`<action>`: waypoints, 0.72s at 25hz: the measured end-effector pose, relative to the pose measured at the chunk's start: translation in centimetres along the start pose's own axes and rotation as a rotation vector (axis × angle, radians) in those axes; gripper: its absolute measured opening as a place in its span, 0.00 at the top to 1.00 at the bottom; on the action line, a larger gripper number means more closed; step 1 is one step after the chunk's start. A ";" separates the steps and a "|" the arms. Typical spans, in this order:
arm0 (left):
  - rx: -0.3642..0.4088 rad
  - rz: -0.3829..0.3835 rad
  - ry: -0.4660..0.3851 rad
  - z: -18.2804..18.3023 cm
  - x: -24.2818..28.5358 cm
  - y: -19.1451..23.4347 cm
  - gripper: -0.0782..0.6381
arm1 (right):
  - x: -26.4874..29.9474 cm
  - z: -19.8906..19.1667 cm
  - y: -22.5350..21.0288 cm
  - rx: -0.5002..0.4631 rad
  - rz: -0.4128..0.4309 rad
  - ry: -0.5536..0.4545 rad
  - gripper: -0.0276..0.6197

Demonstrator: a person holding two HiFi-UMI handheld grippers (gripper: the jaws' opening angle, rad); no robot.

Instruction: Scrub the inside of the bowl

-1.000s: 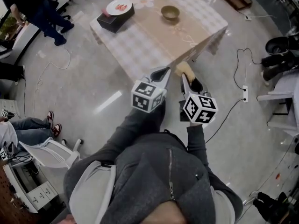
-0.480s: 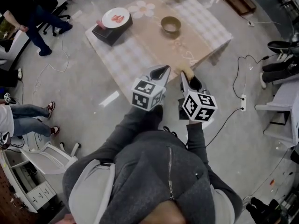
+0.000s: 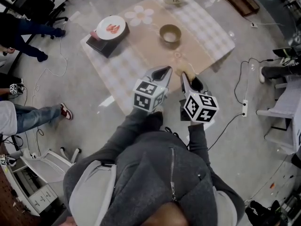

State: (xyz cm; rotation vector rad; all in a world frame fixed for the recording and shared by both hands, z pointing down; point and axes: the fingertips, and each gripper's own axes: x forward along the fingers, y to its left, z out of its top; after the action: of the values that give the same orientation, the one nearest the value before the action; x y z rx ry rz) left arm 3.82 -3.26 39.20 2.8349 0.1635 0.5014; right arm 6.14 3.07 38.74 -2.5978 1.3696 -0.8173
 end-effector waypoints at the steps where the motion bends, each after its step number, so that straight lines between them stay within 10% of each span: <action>1: -0.002 0.002 0.000 0.1 0.4 0.4 0.88 | 0.6 0.2 -0.3 0.002 0.001 0.002 0.76; 18: -0.034 0.064 0.009 -0.3 1.3 4.9 0.88 | 6.4 1.2 0.7 -0.037 0.054 0.052 0.76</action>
State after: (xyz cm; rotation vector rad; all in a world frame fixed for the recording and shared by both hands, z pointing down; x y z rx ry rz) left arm 5.28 -7.68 41.23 2.8130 0.0655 0.5253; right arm 9.09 -2.58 40.14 -2.5719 1.4751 -0.8654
